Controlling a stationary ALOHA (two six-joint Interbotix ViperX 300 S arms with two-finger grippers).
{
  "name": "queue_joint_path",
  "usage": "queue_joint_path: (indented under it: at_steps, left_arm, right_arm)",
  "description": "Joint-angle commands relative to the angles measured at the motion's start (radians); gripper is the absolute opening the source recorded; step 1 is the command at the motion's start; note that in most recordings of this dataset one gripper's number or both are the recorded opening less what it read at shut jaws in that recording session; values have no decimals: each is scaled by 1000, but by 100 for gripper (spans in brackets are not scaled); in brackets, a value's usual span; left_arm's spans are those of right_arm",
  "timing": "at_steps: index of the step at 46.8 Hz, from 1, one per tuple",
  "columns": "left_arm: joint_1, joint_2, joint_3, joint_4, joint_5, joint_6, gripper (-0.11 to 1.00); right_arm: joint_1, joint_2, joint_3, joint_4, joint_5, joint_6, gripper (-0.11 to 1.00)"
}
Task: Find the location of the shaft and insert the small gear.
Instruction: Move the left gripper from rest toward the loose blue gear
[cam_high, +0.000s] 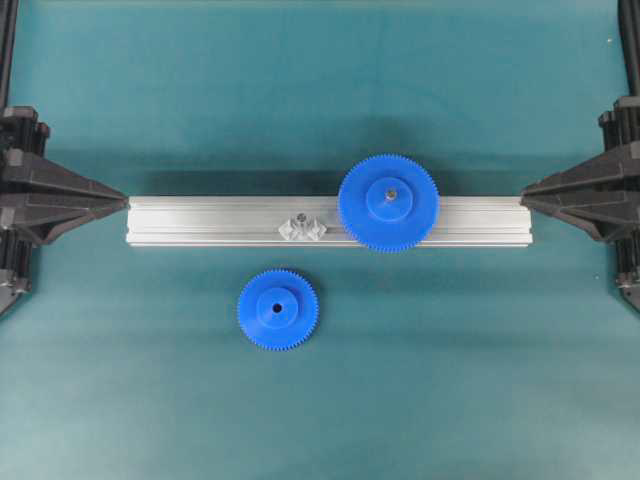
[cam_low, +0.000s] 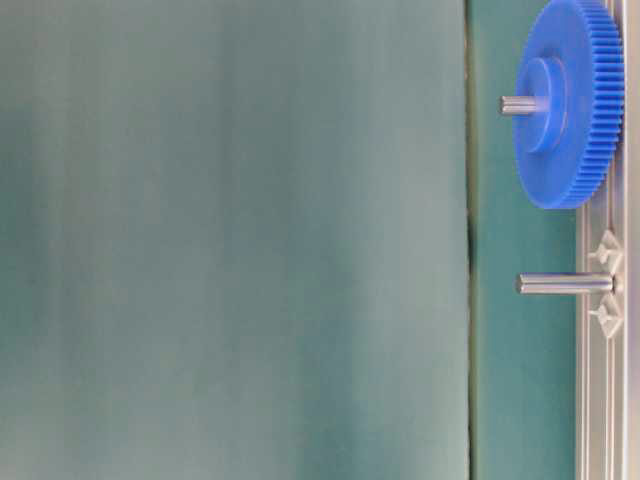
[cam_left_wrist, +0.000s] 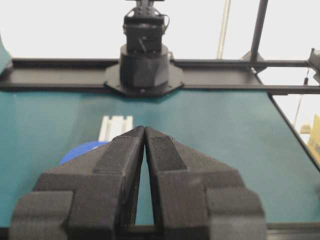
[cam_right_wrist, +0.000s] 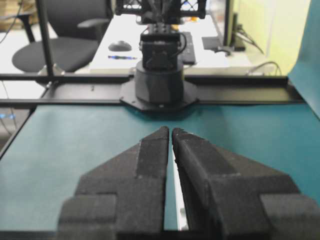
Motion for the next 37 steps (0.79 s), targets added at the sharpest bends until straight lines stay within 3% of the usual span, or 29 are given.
queue_joint_path:
  at_steps: [1, 5, 7, 13, 26, 37]
  left_arm:
    - [-17, 11, -28, 9, -9, -31, 11]
    - [-26, 15, -26, 9, 0, -57, 2]
    - [-29, 20, -28, 9, 8, -67, -2]
    - [-32, 41, -38, 9, 29, -81, -2]
    - [-34, 115, -61, 14, 61, -152, -2]
    - [-57, 193, -92, 18, 97, -100, -2]
  right_arm:
    - [6, 17, 5, 9, -5, 2, 16]
    - [6, 21, 8, 32, -3, 14, 20]
    - [9, 26, 9, 37, 0, 26, 14]
    - [9, 44, 11, 35, 14, 63, 1]
    - [9, 77, 15, 35, 32, 75, 1]
    - [5, 74, 15, 35, 103, 77, 1]
